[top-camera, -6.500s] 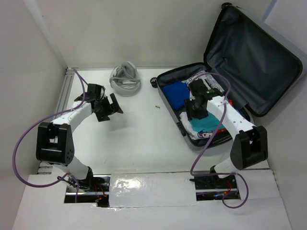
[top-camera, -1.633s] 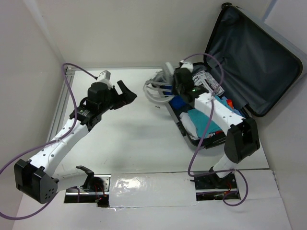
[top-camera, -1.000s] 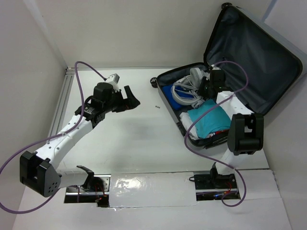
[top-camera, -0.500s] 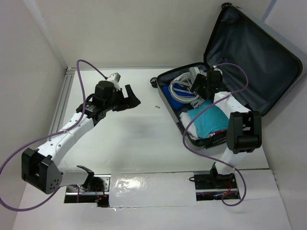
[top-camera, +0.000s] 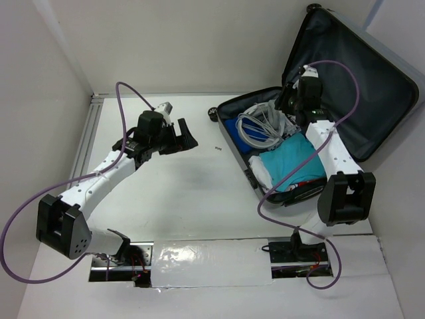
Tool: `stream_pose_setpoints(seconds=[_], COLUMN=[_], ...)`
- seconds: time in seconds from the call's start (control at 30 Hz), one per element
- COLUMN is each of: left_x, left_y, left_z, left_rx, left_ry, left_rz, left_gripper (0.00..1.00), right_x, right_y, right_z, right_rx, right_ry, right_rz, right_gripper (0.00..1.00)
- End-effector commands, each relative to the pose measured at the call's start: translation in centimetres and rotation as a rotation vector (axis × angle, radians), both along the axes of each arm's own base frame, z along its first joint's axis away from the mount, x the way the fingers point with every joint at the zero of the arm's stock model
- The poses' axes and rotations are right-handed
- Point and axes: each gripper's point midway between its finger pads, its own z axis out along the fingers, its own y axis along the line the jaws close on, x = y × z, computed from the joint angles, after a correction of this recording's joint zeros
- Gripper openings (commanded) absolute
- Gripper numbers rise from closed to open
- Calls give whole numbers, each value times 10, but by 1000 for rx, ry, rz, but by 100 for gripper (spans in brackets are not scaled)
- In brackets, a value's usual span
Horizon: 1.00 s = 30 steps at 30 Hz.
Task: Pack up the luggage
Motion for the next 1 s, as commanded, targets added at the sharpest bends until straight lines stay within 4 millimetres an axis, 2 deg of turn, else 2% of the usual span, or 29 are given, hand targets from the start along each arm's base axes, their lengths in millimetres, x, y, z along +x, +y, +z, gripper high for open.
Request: stream_pose_setpoints(seconds=[0.0,0.07,0.13,0.17,0.2,0.3,0.37,0.47,0.53,0.57,0.6,0.67,0.7,0.73,0.77,0.8,0.83,0.87,0.9,0.93,0.97], left_x=[9,10,11,11,9,9,9,10,10,10,10,9,9,9,9,8,8,7,8,7,7], left_y=[-8,-5,-3,-3,-3,-1,3,4,4,4,4,3,3,1,1,-1,-1,-2,-5,-4,-4], left_z=[25,23,23,23,21,19,20,20,20,20,20,20,20,16,16,13,13,13,13,11,11], left_rx=[-28,-14,-9,-9,-6,3,13,18,18,18,18,13,13,12,12,11,11,5,0,5,5], left_ry=[-71,-67,-69,-69,-61,-53,-57,-59,-59,-59,-59,-57,-57,-45,-45,-34,-34,-32,-28,-18,-18], left_rz=[-31,-14,-7,-7,-7,1,17,25,25,25,25,18,18,9,8,-1,-1,-9,-18,-19,-19], left_gripper=[99,99,99,99,99,99,99,99,99,99,99,99,99,99,99,99,99,99,99,99,99], right_x=[15,20,30,30,32,34,32,35,35,41,41,38,40,36,33,31,27,22,20,17,15], right_y=[2,5,6,6,2,-2,-2,-2,-2,-1,0,-2,-3,-7,-24,-36,-43,-63,-72,-79,-95], right_z=[-5,-16,-47,-47,-69,-89,-96,-85,-68,-50,-36,0,28,52,57,100,114,133,167,180,189], right_rx=[-21,-22,-9,-9,-4,27,35,35,25,7,1,-44,-67,-104,-227,-300,-371,-486,-535,-589,-650], right_ry=[20,38,104,104,156,192,204,173,149,114,88,21,-35,-78,-63,-134,-138,-142,-202,-214,-211], right_rz=[18,38,56,56,54,25,20,21,27,51,67,88,96,88,65,25,0,-84,-127,-149,-224], right_gripper=[49,49,40,35,31,29,29,29,32,37,45,67,72,81,91,100,100,100,100,100,100])
